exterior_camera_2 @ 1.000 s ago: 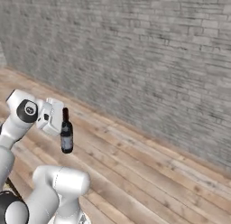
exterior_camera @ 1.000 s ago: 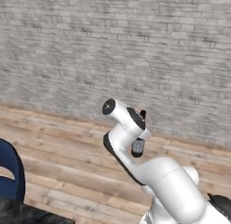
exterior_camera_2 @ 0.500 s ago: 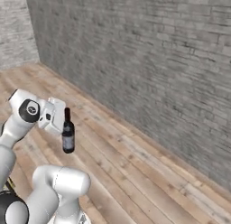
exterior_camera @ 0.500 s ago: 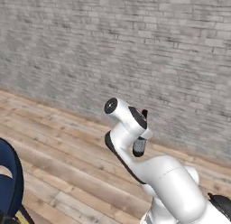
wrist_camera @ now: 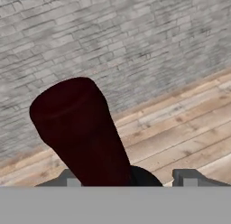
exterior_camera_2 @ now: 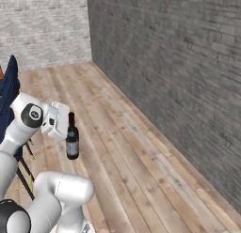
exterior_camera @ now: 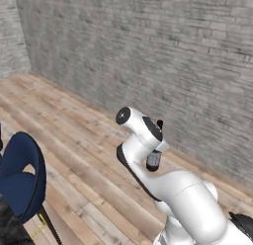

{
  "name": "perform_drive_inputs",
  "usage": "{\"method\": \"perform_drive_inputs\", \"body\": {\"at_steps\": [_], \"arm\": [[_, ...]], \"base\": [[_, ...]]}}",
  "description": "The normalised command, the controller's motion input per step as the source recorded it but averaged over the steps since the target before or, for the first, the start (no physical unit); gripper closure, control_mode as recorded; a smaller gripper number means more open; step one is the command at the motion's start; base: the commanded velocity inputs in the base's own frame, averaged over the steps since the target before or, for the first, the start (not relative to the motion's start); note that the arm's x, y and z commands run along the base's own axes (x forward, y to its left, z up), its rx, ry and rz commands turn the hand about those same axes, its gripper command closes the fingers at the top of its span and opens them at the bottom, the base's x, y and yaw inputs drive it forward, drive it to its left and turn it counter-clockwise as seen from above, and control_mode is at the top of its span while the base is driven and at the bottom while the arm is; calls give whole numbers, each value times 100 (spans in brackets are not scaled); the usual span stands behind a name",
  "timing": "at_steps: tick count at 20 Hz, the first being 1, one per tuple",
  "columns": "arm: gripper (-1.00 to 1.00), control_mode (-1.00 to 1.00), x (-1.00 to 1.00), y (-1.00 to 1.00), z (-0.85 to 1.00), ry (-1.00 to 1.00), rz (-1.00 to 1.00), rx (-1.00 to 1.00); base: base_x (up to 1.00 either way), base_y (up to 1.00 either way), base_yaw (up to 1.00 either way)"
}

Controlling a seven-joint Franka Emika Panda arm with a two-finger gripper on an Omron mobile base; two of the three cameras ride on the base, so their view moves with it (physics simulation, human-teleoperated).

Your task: There is a wine glass and glass cup on the dining counter. Place the wine bottle next to the wine glass and the juice bottle next to the glass cup.

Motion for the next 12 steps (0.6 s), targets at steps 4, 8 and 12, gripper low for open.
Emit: {"method": "perform_drive_inputs", "body": {"at_steps": [4,8,12], "arm": [[100,100,0,0,0,0,0,0],[100,100,0,0,0,0,0,0],[100,100,0,0,0,0,0,0]], "base": [[59,-16,43],[65,-22,31],[65,-23,31]]}}
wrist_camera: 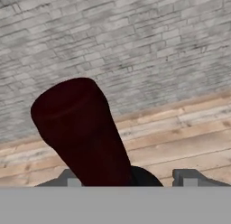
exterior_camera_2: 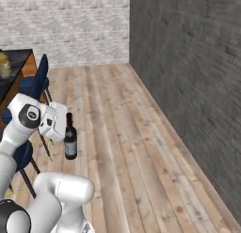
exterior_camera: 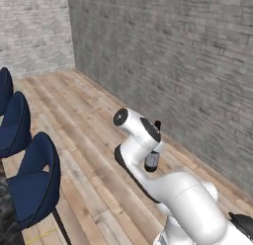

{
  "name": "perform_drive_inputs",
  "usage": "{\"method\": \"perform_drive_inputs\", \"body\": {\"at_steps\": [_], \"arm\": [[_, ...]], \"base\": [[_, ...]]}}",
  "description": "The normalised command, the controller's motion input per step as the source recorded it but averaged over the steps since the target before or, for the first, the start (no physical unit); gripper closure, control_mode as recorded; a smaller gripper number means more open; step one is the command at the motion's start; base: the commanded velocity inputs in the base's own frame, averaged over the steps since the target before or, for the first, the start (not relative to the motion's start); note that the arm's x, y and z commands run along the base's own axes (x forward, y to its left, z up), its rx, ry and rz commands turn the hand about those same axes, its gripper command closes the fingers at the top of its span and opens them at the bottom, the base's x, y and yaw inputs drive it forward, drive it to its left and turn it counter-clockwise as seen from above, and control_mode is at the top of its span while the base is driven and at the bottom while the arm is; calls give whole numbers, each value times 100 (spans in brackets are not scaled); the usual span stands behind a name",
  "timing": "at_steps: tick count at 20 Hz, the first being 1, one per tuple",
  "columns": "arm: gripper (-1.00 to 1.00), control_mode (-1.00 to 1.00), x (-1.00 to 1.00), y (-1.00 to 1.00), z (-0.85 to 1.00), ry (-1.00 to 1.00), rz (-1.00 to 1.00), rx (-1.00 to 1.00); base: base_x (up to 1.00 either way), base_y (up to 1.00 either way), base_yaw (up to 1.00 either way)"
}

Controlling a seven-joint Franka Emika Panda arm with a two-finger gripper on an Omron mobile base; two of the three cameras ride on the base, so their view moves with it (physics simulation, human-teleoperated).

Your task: There is a wine glass and glass cup on the dining counter. Place the wine bottle next to the wine glass and the juice bottle next to the glass cup.

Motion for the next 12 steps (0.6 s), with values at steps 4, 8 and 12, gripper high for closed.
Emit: {"method": "perform_drive_inputs", "body": {"at_steps": [4,8,12], "arm": [[100,100,0,0,0,0,0,0],[100,100,0,0,0,0,0,0],[100,100,0,0,0,0,0,0]], "base": [[66,-23,30],[65,-22,32],[64,-19,35]]}}
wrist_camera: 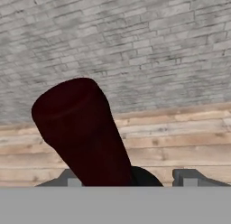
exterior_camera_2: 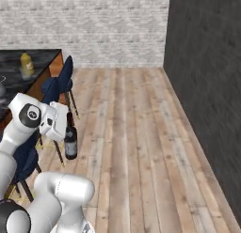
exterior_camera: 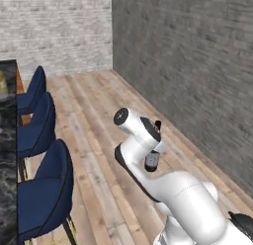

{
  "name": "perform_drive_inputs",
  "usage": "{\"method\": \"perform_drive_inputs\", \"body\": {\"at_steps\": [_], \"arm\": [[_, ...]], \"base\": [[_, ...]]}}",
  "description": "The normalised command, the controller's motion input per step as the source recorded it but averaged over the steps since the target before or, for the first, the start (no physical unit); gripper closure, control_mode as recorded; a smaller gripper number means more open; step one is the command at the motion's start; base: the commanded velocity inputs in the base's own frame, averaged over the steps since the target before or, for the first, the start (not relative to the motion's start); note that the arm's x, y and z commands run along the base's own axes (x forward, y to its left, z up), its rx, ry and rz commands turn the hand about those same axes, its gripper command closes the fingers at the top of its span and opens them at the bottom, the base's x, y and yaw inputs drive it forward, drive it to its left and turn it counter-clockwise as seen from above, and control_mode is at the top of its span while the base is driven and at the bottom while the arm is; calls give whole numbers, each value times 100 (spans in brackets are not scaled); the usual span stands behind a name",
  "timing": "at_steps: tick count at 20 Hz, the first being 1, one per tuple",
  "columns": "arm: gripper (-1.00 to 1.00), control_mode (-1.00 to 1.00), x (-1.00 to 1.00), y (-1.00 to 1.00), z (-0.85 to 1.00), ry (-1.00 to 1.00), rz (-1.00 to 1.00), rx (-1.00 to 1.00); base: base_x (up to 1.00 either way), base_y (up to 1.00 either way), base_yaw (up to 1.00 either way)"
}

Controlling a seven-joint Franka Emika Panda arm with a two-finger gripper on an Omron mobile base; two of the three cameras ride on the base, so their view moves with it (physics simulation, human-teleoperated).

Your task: There is a wine glass and glass cup on the dining counter. Place the wine bottle next to the wine glass and the juice bottle next to the glass cup.

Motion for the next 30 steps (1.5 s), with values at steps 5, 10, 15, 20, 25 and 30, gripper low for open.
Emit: {"method": "perform_drive_inputs", "body": {"at_steps": [5,10,15,20,25,30], "arm": [[100,100,0,0,0,0,0,0],[100,100,0,0,0,0,0,0],[100,100,0,0,0,0,0,0],[100,100,0,0,0,0,0,0],[100,100,0,0,0,0,0,0],[100,100,0,0,0,0,0,0]], "base": [[64,-23,31],[67,-36,14],[67,-39,11],[66,-33,20],[62,-16,42],[58,-10,52]]}}
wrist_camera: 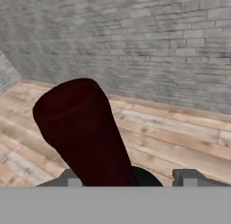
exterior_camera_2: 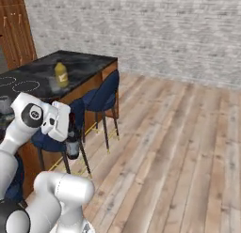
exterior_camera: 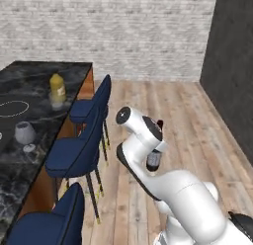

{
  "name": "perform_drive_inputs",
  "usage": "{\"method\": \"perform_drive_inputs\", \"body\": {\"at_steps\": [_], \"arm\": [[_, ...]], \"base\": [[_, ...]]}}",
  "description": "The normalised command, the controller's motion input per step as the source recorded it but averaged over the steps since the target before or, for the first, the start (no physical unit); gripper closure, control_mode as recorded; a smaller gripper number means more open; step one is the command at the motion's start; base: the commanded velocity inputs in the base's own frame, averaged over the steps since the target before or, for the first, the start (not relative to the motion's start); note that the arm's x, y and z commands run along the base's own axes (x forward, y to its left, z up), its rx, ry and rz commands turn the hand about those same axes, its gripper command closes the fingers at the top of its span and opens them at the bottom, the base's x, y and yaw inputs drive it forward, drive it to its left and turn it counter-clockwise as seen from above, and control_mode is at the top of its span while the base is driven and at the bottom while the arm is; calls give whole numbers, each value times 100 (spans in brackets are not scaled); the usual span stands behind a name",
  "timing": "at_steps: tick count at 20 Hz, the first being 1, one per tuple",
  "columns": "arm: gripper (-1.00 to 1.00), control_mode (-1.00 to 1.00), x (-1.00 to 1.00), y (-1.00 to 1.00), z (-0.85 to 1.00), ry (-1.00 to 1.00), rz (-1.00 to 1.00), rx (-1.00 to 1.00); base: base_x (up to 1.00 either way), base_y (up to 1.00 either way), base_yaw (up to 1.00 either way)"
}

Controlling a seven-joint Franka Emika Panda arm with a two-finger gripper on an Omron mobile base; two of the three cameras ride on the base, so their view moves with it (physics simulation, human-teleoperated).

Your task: There is a wine glass and glass cup on the dining counter. Place the wine bottle next to the wine glass and the juice bottle next to the glass cup.

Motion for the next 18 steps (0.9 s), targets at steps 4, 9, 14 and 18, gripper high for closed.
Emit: {"method": "perform_drive_inputs", "body": {"at_steps": [4,9,14,18], "arm": [[100,100,0,0,0,0,0,0],[100,100,0,0,0,0,0,0],[100,100,0,0,0,0,0,0],[100,100,0,0,0,0,0,0]], "base": [[46,-2,69],[41,0,76],[41,-4,71],[42,-3,73]]}}
